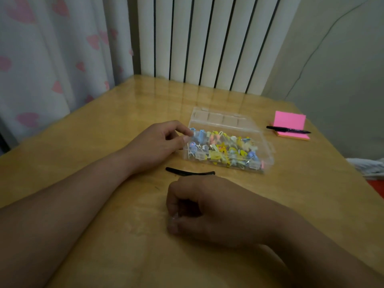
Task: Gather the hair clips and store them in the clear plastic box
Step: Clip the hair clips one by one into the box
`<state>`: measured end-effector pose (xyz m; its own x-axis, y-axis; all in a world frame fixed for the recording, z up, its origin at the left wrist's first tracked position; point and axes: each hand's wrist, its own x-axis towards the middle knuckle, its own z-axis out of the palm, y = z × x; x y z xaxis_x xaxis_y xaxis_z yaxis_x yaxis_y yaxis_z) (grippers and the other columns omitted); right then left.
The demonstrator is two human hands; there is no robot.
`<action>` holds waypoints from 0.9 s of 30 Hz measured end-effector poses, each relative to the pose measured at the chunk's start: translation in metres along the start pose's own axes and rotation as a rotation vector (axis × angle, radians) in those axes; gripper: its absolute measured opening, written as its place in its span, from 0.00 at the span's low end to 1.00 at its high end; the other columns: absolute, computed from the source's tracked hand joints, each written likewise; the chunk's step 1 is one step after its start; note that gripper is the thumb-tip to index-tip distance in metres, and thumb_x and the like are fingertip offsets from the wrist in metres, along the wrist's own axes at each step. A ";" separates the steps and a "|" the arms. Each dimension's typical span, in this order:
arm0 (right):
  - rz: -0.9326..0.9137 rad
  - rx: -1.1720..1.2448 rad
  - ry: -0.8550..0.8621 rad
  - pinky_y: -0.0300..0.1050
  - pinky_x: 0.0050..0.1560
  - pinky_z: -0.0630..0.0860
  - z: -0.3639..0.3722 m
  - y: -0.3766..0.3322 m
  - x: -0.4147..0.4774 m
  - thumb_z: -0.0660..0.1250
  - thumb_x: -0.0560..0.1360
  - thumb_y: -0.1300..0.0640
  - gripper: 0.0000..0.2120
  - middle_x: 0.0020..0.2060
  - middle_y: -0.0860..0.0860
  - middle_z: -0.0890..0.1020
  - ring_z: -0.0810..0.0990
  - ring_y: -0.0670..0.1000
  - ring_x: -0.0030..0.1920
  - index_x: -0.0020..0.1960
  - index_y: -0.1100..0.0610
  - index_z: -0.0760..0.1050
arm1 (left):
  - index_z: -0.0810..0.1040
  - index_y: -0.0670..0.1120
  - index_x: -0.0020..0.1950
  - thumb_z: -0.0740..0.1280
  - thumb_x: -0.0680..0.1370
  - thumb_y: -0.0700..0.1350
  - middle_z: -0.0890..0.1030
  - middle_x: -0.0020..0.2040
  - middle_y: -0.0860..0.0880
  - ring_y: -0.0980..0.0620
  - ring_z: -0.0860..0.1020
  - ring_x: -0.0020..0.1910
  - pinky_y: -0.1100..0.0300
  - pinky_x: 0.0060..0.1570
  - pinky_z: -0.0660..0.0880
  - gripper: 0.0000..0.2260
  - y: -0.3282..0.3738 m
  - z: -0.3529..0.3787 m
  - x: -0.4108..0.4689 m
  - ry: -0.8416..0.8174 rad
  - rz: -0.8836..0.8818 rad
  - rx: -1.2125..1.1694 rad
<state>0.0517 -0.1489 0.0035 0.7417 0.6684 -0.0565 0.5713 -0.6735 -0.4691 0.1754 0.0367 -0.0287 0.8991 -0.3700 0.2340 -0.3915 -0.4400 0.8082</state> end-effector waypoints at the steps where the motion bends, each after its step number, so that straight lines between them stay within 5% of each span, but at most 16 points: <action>1: 0.002 0.020 0.011 0.41 0.43 0.76 0.000 0.002 0.000 0.73 0.79 0.47 0.07 0.43 0.43 0.79 0.78 0.44 0.44 0.51 0.46 0.77 | 0.84 0.57 0.60 0.69 0.83 0.50 0.83 0.48 0.41 0.43 0.80 0.50 0.48 0.55 0.78 0.07 0.000 0.000 0.000 0.000 -0.002 -0.004; 9: 0.057 0.271 0.312 0.38 0.46 0.76 -0.001 0.025 0.003 0.74 0.80 0.55 0.05 0.43 0.45 0.83 0.80 0.43 0.44 0.54 0.47 0.81 | 0.84 0.57 0.60 0.70 0.83 0.50 0.84 0.47 0.44 0.44 0.81 0.49 0.51 0.53 0.77 0.07 -0.003 -0.001 0.001 -0.008 0.016 -0.028; 15: 0.127 0.429 0.644 0.49 0.46 0.84 -0.018 0.041 -0.003 0.71 0.81 0.61 0.06 0.43 0.50 0.85 0.86 0.48 0.43 0.55 0.52 0.80 | 0.83 0.55 0.61 0.70 0.82 0.51 0.81 0.42 0.51 0.58 0.77 0.40 0.61 0.46 0.75 0.08 -0.006 0.000 0.003 0.004 0.023 -0.051; 19: 0.267 0.388 0.891 0.52 0.49 0.86 -0.046 0.060 -0.005 0.71 0.81 0.61 0.06 0.44 0.50 0.86 0.87 0.48 0.45 0.55 0.53 0.80 | 0.82 0.56 0.62 0.70 0.81 0.54 0.80 0.41 0.55 0.59 0.77 0.40 0.60 0.46 0.75 0.10 -0.010 0.001 0.005 0.013 0.016 -0.073; 27: 0.480 0.177 0.672 0.56 0.53 0.84 -0.063 0.074 0.032 0.76 0.78 0.53 0.04 0.43 0.49 0.87 0.86 0.49 0.45 0.50 0.48 0.81 | 0.82 0.59 0.60 0.71 0.81 0.53 0.83 0.43 0.52 0.62 0.78 0.40 0.62 0.46 0.75 0.08 -0.011 0.000 0.006 0.012 0.010 -0.072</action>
<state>0.1399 -0.1974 0.0229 0.9734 -0.0454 0.2248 0.1185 -0.7398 -0.6623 0.1854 0.0396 -0.0362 0.8976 -0.3644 0.2483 -0.3858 -0.3765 0.8422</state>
